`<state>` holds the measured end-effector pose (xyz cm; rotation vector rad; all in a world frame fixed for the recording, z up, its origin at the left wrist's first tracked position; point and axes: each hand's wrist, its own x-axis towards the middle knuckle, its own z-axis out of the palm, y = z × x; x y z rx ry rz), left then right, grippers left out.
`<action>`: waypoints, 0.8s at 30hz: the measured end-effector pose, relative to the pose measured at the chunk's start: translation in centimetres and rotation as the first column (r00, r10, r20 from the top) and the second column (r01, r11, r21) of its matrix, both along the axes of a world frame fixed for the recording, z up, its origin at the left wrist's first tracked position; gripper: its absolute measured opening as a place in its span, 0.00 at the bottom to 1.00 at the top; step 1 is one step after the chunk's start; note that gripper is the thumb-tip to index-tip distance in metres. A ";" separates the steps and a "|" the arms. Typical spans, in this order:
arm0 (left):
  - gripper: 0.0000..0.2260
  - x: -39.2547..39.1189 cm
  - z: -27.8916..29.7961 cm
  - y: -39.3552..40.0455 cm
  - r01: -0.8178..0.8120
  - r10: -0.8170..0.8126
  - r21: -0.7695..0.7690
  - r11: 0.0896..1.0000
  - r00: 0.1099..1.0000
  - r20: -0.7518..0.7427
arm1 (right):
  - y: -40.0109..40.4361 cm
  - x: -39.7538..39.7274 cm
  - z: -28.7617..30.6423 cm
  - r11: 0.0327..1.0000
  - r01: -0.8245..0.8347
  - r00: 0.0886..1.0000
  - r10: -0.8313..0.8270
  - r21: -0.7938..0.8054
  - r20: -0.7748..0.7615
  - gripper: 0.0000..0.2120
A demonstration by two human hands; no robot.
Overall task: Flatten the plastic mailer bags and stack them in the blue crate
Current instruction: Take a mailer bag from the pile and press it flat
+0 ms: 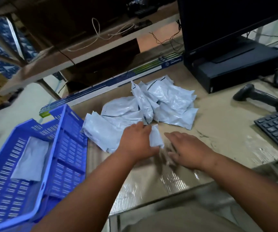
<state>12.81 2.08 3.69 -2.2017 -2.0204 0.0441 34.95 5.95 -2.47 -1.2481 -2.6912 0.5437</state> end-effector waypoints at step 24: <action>0.34 4.6 -9.5 -6.9 -0.062 0.062 -0.002 0.998 0.987 0.148 | -0.8 0.7 -3.0 0.977 -0.148 0.989 0.149 0.153 0.005 0.29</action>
